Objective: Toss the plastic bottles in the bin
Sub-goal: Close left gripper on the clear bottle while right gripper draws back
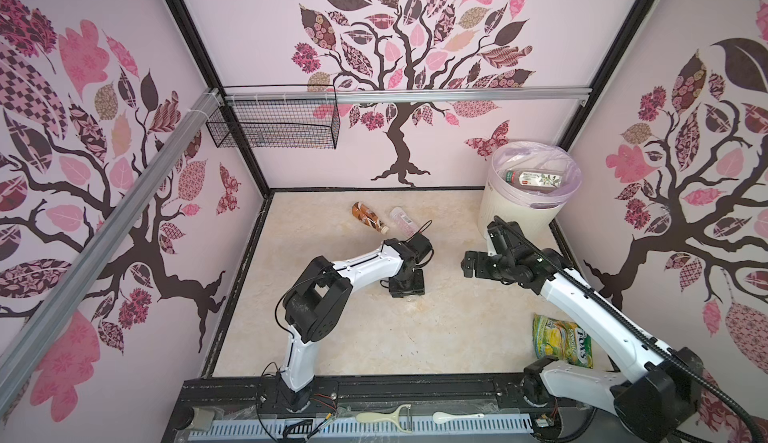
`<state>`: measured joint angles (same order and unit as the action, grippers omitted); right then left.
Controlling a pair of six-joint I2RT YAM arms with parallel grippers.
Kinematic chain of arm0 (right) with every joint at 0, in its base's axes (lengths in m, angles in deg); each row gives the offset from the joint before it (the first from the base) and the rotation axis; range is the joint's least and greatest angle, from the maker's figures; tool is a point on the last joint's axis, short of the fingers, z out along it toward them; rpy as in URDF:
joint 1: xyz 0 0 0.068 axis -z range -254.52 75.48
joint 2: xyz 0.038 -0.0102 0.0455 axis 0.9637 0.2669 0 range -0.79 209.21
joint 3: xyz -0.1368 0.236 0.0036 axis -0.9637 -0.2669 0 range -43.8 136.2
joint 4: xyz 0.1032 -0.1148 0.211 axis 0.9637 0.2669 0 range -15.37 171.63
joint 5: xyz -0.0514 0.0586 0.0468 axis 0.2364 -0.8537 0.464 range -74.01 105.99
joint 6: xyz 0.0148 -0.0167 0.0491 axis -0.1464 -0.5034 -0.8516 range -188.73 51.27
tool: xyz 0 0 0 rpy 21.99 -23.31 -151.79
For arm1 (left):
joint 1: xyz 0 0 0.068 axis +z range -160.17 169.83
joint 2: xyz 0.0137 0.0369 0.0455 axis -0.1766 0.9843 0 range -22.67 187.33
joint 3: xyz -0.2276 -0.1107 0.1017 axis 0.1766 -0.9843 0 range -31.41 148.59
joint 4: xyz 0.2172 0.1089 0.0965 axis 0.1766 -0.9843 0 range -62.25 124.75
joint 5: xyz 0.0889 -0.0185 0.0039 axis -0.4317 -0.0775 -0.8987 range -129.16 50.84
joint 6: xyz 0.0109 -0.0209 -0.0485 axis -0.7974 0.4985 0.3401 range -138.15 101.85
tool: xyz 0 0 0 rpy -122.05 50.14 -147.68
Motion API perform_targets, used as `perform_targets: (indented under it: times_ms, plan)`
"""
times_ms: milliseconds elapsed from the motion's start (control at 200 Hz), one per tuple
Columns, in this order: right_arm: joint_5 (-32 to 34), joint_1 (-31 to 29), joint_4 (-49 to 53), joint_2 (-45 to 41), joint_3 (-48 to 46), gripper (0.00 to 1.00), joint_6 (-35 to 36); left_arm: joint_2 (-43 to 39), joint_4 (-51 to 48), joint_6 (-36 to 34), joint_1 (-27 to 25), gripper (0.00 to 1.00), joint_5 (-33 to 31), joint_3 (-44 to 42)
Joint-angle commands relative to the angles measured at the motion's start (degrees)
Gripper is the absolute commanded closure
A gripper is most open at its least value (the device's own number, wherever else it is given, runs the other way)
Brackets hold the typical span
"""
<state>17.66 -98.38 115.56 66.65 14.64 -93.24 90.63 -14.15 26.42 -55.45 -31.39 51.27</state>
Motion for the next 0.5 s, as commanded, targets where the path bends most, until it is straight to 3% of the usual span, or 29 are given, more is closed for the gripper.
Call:
perform_targets:
  times_ms: [0,310,495]
  plan:
    - [-0.9,0.2,0.3,0.8,1.8,0.0,-0.9,-0.4,0.5,-1.9,0.0,0.5,-0.2,-2.1]
    - [-6.4,0.2,-0.6,3.9,4.9,0.01,-3.0,-8.4,4.9,-3.6,0.8,0.52,3.3,-5.7]
    - [-10.5,0.3,-0.1,7.8,11.3,0.01,-4.2,-15.0,12.0,-4.5,1.9,0.54,9.6,-7.9]
